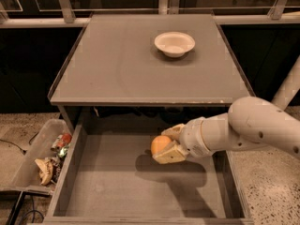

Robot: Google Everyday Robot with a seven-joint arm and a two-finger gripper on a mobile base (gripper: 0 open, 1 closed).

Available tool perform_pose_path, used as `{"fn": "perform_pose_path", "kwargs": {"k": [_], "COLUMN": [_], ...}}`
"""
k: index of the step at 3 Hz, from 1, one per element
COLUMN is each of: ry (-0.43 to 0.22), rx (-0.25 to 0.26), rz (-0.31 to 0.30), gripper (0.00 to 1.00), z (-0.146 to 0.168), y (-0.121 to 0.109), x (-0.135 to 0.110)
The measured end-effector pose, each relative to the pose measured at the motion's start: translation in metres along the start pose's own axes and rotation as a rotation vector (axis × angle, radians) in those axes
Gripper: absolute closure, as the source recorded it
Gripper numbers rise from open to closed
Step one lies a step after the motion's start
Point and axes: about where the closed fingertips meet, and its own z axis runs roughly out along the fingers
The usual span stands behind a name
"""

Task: Pick orange from top drawer and place on counter

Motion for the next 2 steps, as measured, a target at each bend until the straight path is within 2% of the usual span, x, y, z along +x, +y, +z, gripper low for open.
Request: {"fn": "perform_pose_path", "kwargs": {"k": [1, 2], "ry": [-0.014, -0.027], "rx": [0.005, 0.075], "rz": [-0.045, -0.105], "gripper": [1.00, 1.00], "z": [-0.029, -0.074], "y": [0.003, -0.022], "x": [-0.029, -0.087]}}
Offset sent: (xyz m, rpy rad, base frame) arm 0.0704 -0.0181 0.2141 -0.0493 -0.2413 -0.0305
